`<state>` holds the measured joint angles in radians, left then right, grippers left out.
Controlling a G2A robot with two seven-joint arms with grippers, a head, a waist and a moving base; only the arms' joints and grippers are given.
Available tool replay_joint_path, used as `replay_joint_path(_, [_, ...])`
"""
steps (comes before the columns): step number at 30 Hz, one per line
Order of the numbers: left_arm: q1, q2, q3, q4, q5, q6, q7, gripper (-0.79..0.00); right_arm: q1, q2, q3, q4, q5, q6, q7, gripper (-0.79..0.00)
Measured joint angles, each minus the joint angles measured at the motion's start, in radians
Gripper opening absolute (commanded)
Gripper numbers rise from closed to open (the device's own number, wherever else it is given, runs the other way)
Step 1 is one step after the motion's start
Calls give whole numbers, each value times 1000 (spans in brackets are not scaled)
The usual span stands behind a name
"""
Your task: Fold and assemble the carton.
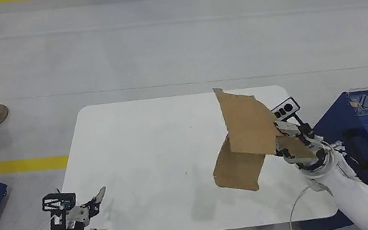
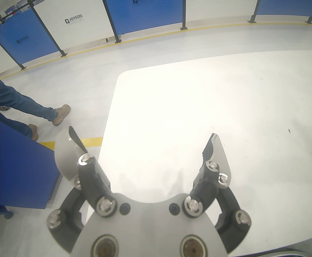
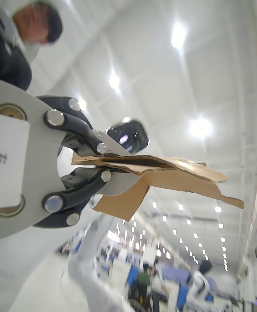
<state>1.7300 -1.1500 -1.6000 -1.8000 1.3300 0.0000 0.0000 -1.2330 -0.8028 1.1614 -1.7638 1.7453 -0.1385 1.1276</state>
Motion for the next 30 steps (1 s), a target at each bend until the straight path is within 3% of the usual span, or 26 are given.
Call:
replay_joint_path(5, [0,0,0,0,0,0,0,0,-37,-13,-30,16,379,362,-179,-785])
replay_joint_path(11, [0,0,0,0,0,0,0,0,-73,-14,-102,84,840,863,-599,-785])
replay_joint_path(15, [0,0,0,0,0,0,0,0,-93,-13,-161,120,1115,1032,-812,-785])
replay_joint_path(19, [0,0,0,0,0,0,0,0,-75,-11,-169,123,1318,1027,-972,-785])
replay_joint_path(22, [0,0,0,0,0,0,0,0,-58,-12,-113,112,1282,1017,-958,-785])
replay_joint_path(25, [0,0,0,0,0,0,0,0,-57,-21,-18,80,1055,956,-807,-785])
replay_joint_path(30, [0,0,0,0,0,0,0,0,-84,-41,93,27,504,733,-410,-785])
